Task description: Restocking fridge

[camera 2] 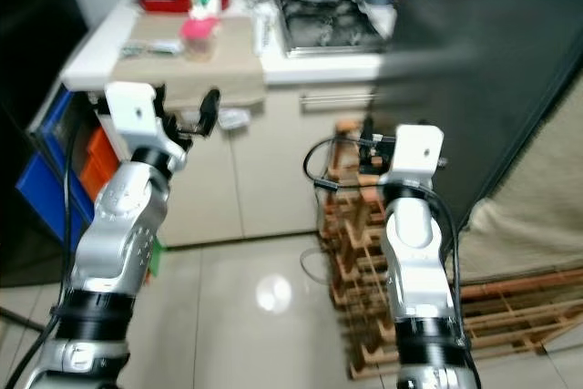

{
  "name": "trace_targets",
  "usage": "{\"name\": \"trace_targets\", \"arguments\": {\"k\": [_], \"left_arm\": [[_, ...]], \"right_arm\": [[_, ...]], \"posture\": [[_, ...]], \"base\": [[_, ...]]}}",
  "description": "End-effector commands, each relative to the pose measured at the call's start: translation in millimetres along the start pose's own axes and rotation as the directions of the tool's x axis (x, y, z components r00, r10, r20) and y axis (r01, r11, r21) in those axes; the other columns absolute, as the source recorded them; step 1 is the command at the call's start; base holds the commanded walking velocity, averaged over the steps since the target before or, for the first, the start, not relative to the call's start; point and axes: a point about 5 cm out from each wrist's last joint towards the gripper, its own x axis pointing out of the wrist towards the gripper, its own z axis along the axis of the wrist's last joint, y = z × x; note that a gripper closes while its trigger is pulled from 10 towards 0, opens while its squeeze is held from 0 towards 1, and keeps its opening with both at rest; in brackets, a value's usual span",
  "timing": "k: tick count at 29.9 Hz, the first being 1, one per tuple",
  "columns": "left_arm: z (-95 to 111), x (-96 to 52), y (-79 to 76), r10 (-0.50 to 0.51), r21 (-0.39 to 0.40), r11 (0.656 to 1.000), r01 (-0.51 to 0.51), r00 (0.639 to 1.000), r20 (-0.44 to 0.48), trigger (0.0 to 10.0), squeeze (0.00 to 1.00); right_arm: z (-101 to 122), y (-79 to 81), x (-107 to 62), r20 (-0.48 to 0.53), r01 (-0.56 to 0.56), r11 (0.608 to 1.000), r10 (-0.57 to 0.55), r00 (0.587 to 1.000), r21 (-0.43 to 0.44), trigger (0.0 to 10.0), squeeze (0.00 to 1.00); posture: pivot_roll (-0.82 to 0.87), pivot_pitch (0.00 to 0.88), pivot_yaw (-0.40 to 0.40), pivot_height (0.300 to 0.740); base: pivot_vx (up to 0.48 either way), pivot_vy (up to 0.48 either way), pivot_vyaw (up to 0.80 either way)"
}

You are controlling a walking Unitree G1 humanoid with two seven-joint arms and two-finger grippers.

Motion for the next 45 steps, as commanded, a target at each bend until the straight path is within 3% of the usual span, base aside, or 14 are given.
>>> {"name": "trace_targets", "arguments": {"k": [1, 12, 17, 23, 29, 36, 45], "left_arm": [[0, -0.4, 8.9, 0.016, 0.008, 1.000, -0.016, 1.000, -0.005, 10.0, 0.00], [-2, -1.9, 11.0, 0.015, 0.015, 1.000, -0.015, 1.000, -0.016, 10.0, 0.00], [-7, 1.4, 8.0, -0.005, 0.044, 0.999, 0.008, 0.999, -0.052, 10.0, 0.00], [-20, -0.2, 12.4, 0.009, 0.067, 0.998, -0.002, 0.994, -0.106, 10.0, 0.00], [-42, -4.6, 16.4, -0.018, 0.070, 0.997, 0.033, 0.978, -0.206, 10.0, 0.00], [-42, -1.5, 16.8, -0.029, 0.095, 0.994, 0.049, 0.981, -0.194, 10.0, 0.00], [-32, 5.2, 12.8, -0.030, 0.064, 0.997, 0.038, 0.991, -0.128, 10.0, 0.00]], "right_arm": [[2, 9.0, 0.3, 0.013, -0.021, 1.000, 0.020, 1.000, 0.016, 10.0, 0.00], [2, 9.5, -0.8, 0.017, -0.026, 0.999, 0.026, 1.000, 0.019, 10.0, 0.00], [3, 7.9, -2.2, 0.030, -0.015, 1.000, 0.014, 0.999, 0.023, 10.0, 0.00], [5, -8.5, -10.0, 0.062, 0.074, 0.997, -0.075, 0.995, 0.026, 10.0, 0.00], [-8, -23.5, -21.3, 0.001, 0.133, 0.990, -0.134, 0.991, 0.054, 10.0, 0.00], [-9, -19.3, -23.2, 0.002, 0.115, 0.993, -0.115, 0.993, 0.037, 10.0, 0.00], [-5, -13.8, -18.8, 0.023, 0.085, 0.996, -0.086, 0.996, 0.027, 10.0, 0.00]], "posture": [[-0.09, 0.000, 0.017, 0.740], [-0.08, 0.000, 0.015, 0.740], [-0.09, 0.000, 0.017, 0.740], [-0.09, 0.000, 0.019, 0.740], [-0.10, 0.000, 0.022, 0.740], [-0.11, 0.000, 0.032, 0.740], [-0.11, 0.000, 0.034, 0.740]], "base": [[0.000, 0.480, -0.77], [0.000, 0.480, -0.76], [0.000, 0.000, -0.76], [0.000, 0.000, -0.74], [0.000, 0.000, -0.74], [0.000, 0.000, -0.74], [0.000, 0.000, -0.73]]}}
